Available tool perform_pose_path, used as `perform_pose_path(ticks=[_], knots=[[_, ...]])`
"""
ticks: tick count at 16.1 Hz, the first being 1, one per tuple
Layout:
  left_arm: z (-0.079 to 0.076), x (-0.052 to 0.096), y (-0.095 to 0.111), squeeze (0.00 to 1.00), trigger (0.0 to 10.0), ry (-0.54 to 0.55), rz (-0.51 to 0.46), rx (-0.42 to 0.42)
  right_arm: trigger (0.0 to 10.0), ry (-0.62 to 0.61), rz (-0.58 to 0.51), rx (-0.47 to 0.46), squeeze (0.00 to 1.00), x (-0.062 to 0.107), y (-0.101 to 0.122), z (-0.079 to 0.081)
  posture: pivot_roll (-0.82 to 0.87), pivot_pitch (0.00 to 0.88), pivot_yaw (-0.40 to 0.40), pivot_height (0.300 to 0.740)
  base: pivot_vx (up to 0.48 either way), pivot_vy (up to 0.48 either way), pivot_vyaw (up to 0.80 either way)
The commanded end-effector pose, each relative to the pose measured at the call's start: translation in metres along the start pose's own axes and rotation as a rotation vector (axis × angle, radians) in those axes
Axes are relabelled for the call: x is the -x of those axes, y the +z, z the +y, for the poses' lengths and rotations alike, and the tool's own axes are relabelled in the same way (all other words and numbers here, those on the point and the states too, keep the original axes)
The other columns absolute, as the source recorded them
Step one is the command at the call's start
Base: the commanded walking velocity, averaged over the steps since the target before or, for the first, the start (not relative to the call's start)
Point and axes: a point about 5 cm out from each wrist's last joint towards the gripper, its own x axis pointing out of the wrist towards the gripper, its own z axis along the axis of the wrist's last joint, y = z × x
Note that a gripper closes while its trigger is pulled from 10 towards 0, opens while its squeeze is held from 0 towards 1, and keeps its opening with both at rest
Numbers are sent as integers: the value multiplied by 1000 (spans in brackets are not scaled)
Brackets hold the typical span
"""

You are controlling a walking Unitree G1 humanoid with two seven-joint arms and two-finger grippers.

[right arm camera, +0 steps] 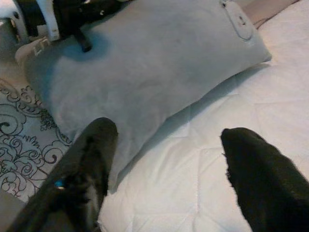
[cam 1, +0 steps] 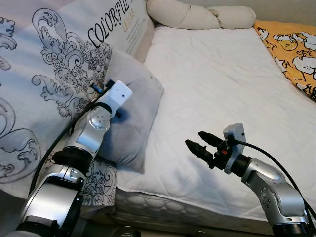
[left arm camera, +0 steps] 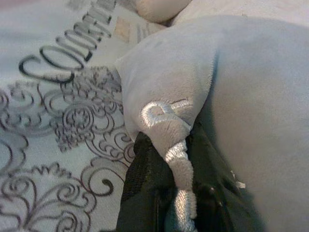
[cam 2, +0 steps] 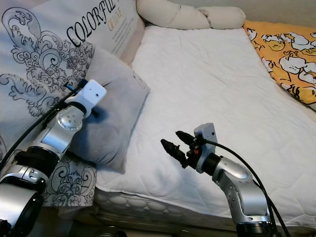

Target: Clean up the room

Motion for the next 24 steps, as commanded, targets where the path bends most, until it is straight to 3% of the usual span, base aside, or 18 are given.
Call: perform_pose_path(ticks=[1,4,5,9,11,13,14,17,18,19,20,22,24], knots=[[7,-1,7,0,10000,37,-41,-48,10000,30,0,13,1000,-1,2,5,30,0,45,740,0,0,0],[3,0,2,0,10000,-19,-38,-109,10000,36,-1,6,1000,2,-1,9,17,0,55,740,0,0,0],[4,0,0,1000,10000,-27,-40,-111,10000,35,-1,4,1000,3,-1,9,16,0,55,740,0,0,0],[21,1,3,1000,10000,35,-67,-147,10000,9,-10,17,1000,3,-2,9,12,0,56,740,0,0,0],[31,5,10,1000,10000,64,-123,-38,10000,-13,-30,-49,1000,4,-2,8,9,0,49,740,0,0,0],[34,13,19,1000,10000,53,-207,189,10000,-39,-8,-121,1000,5,-2,5,17,0,38,740,0,0,0],[34,15,20,1000,10000,57,-226,252,10000,-48,-16,-135,1000,4,1,5,21,0,33,740,0,0,0],[30,27,21,1000,10000,51,-263,376,10000,-52,-72,-80,1000,0,10,10,21,0,29,740,0,0,0],[26,37,22,1000,10000,38,-270,513,10000,-105,-114,-15,1000,-3,15,11,17,0,30,740,0,0,0],[23,41,23,1000,10000,25,-275,556,10000,-156,-121,7,1000,-4,15,9,14,0,31,740,0,0,0],[12,54,22,1000,10000,22,-276,625,10000,-313,-147,18,1000,-7,17,1,12,0,33,740,0,0,0],[-4,69,18,1000,10000,-3,-256,700,10000,-478,-165,59,1000,-6,18,-6,15,0,16,740,0,-184,0],[-14,85,0,949,10000,20,-172,708,10000,-632,-204,24,1000,4,17,-8,35,0,-20,740,0,-362,0]])
